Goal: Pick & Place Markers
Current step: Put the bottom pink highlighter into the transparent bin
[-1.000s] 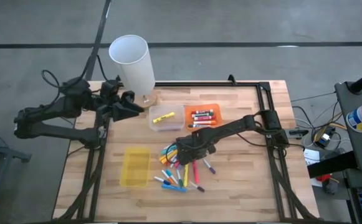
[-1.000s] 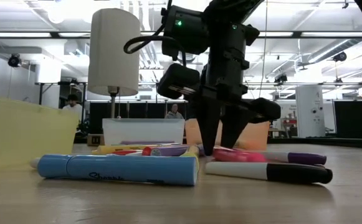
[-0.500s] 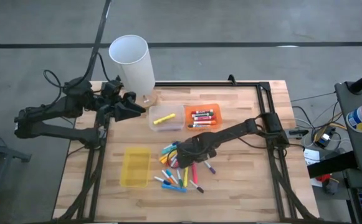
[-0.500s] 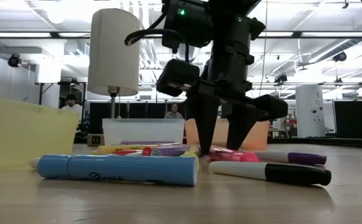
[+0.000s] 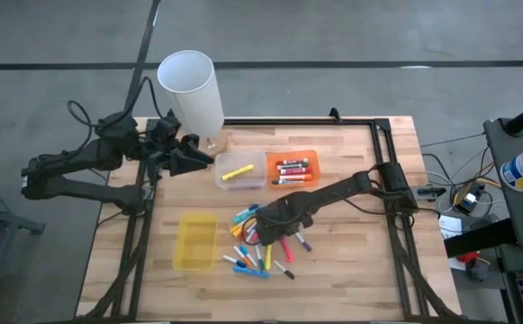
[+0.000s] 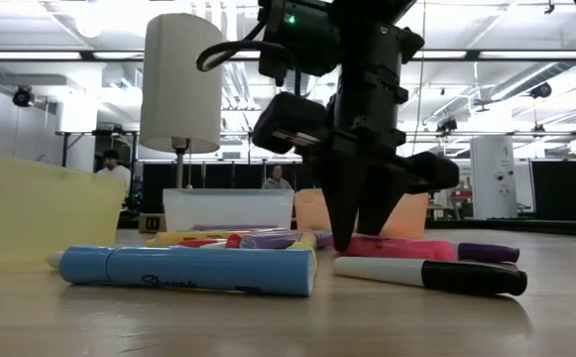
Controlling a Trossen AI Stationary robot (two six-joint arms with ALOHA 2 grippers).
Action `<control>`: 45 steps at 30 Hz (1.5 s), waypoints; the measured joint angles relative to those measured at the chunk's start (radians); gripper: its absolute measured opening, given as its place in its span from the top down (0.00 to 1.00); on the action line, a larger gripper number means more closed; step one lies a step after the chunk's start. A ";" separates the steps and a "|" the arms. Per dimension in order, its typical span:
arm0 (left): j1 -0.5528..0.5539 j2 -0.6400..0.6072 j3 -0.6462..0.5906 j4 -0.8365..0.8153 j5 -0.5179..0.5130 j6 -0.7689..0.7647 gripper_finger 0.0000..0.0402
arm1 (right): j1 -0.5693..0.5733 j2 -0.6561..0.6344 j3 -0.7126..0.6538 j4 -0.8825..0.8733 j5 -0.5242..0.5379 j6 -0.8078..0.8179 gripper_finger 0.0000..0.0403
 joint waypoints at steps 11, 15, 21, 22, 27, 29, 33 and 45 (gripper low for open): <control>-0.001 -0.005 0.000 0.001 0.003 -0.034 0.63 | -0.012 -0.052 0.015 0.008 0.052 -0.057 0.88; -0.001 -0.009 0.000 0.008 0.003 -0.023 0.63 | -0.014 -0.143 0.033 0.010 0.117 -0.051 0.88; -0.001 -0.006 0.000 0.005 0.045 -0.014 0.63 | -0.018 -0.330 0.050 0.043 0.344 -0.107 0.88; -0.001 -0.003 0.000 0.005 0.073 -0.014 0.63 | -0.017 -0.365 0.051 0.076 0.386 -0.148 0.88; -0.016 0.030 0.000 0.000 0.116 -0.009 0.63 | -0.014 -0.484 0.051 0.292 0.524 -0.336 0.88; -0.019 0.042 0.000 -0.001 0.116 -0.006 0.63 | -0.015 -0.512 0.051 0.390 0.552 -0.381 0.88; -0.021 0.070 0.000 -0.002 0.122 0.015 0.63 | -0.016 -0.535 0.052 0.548 0.565 -0.440 0.88; -0.021 0.133 0.000 -0.144 0.033 0.061 0.63 | 0.008 -0.529 0.050 0.812 0.507 -0.566 0.88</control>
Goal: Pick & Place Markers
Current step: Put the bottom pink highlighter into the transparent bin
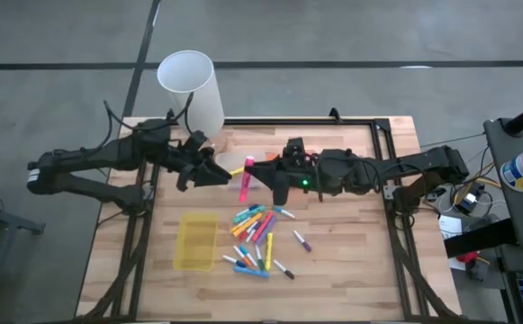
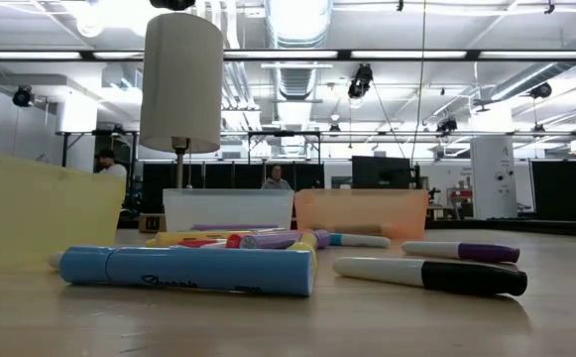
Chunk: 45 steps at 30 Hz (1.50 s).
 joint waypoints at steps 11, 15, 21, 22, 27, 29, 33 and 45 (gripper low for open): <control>0.000 0.015 0.000 0.055 -0.042 -0.010 0.63 | -0.002 0.018 0.000 -0.010 -0.002 0.044 0.88; -0.002 0.035 0.000 0.113 -0.043 -0.045 0.63 | -0.002 0.030 0.002 -0.012 -0.001 0.049 0.88; -0.011 0.075 0.000 0.125 -0.040 -0.085 0.63 | -0.009 0.047 0.010 -0.014 -0.001 0.064 0.88; -0.013 0.079 0.000 0.135 -0.036 -0.090 0.63 | -0.012 0.048 0.013 -0.014 0.000 0.072 0.88; -0.024 0.083 0.000 0.171 -0.034 -0.106 0.63 | -0.013 0.046 0.014 -0.022 -0.003 0.091 0.88; -0.024 0.077 0.000 0.167 -0.034 -0.104 0.63 | -0.013 0.042 0.014 -0.027 -0.003 0.092 0.88; -0.030 0.059 0.000 0.193 -0.015 -0.105 0.63 | -0.016 0.040 0.014 -0.040 0.002 0.089 0.88; -0.033 0.067 0.000 0.189 0.002 -0.110 0.63 | -0.022 0.051 0.013 -0.039 0.000 0.137 0.88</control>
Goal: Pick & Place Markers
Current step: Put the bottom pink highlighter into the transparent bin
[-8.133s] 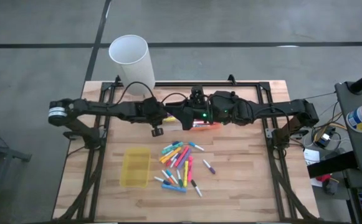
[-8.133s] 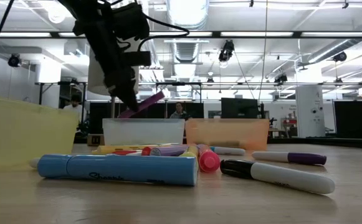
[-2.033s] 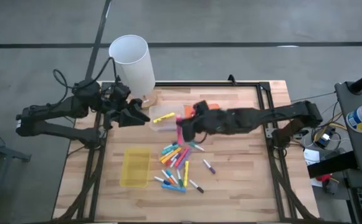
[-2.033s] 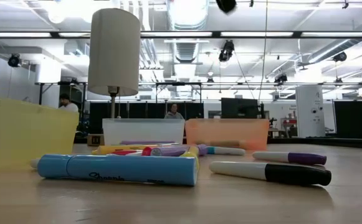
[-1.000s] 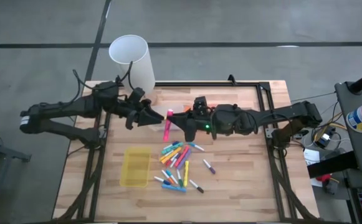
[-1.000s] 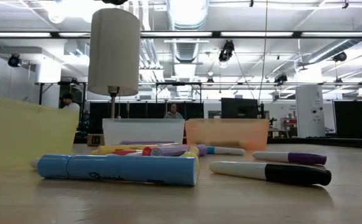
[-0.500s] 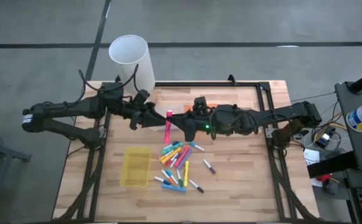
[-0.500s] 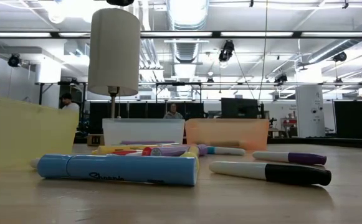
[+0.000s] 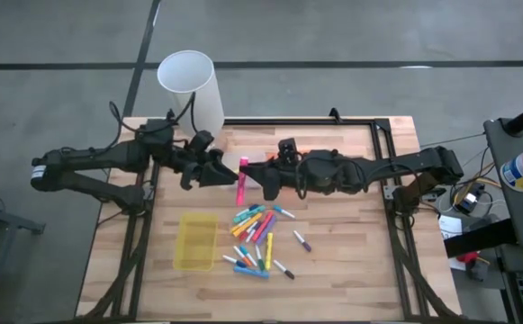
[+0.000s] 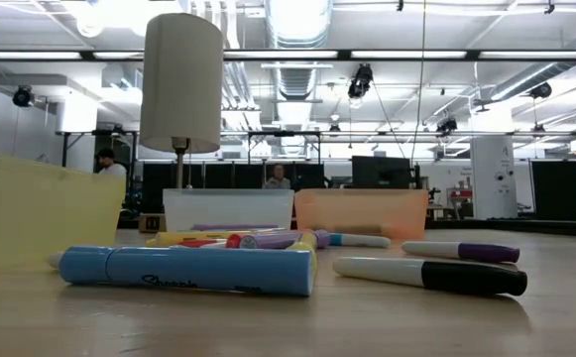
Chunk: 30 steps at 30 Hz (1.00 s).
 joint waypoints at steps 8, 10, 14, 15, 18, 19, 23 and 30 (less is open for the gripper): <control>0.000 -0.009 0.000 -0.014 0.007 0.005 0.63 | 0.000 0.000 0.000 0.005 -0.051 0.029 0.88; 0.000 -0.012 0.000 -0.019 0.015 0.005 0.63 | 0.000 0.000 0.000 0.003 -0.068 0.042 0.88; 0.002 -0.014 0.000 -0.034 0.028 0.004 0.63 | 0.014 -0.003 0.001 -0.019 -0.104 0.070 0.88; 0.002 -0.014 0.000 -0.042 0.028 0.005 0.63 | 0.016 -0.004 0.001 -0.021 -0.108 0.065 0.88; 0.002 -0.015 0.000 -0.063 0.029 0.016 0.63 | 0.016 -0.004 0.001 -0.019 -0.115 0.071 0.88; 0.002 -0.013 0.000 -0.069 0.030 0.016 0.63 | 0.015 -0.004 0.001 -0.019 -0.112 0.071 0.88; 0.002 -0.012 0.000 -0.057 0.026 0.015 0.63 | 0.009 0.001 0.002 -0.019 -0.093 0.068 0.88; 0.001 -0.001 0.000 -0.051 -0.017 0.013 0.63 | -0.001 0.003 0.002 -0.014 -0.077 0.059 0.88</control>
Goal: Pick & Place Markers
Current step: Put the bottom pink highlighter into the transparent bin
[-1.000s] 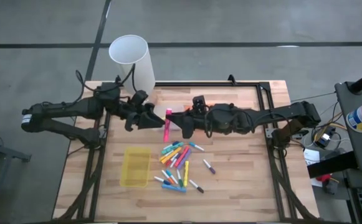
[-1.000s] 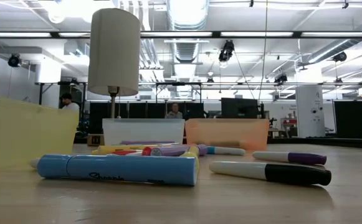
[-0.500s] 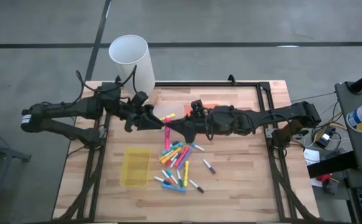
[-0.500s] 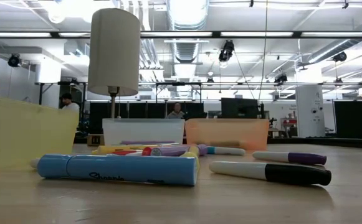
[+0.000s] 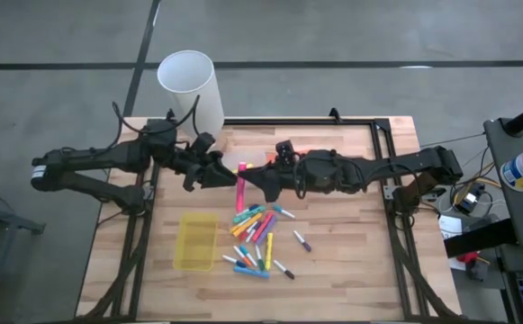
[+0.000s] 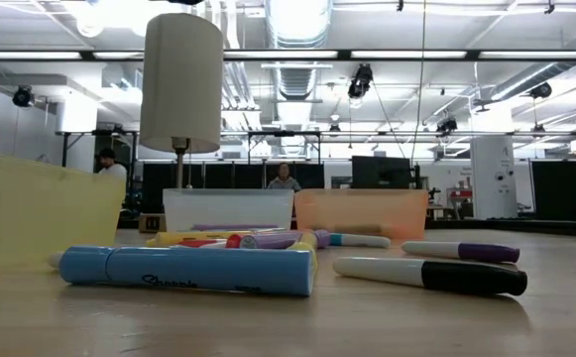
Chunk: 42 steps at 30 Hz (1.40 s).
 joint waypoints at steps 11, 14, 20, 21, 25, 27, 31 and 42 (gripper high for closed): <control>0.000 0.043 0.000 0.031 -0.001 -0.025 0.63 | -0.008 0.009 0.000 -0.003 0.011 0.003 0.88; 0.000 0.041 0.000 0.031 -0.001 -0.023 0.64 | -0.010 0.009 0.000 -0.003 0.010 0.004 0.88; 0.000 0.041 0.000 0.028 0.001 -0.023 0.78 | -0.019 0.009 0.000 -0.004 0.010 0.005 0.88; 0.000 0.041 0.000 0.028 0.002 -0.023 0.81 | -0.019 0.009 0.000 -0.005 0.010 0.005 0.88; 0.000 0.041 0.000 0.029 0.000 -0.024 0.89 | -0.022 0.009 0.000 -0.005 0.009 0.005 0.80; 0.000 0.041 0.000 0.021 0.000 -0.021 0.89 | -0.024 0.009 0.000 -0.005 0.009 0.005 0.75; 0.009 0.035 0.000 -0.073 0.003 0.033 0.88 | -0.026 0.003 -0.002 -0.025 -0.010 -0.017 0.67; 0.032 0.069 0.000 -0.510 -0.473 0.428 0.83 | -0.024 -0.057 0.000 0.045 0.035 -0.163 0.62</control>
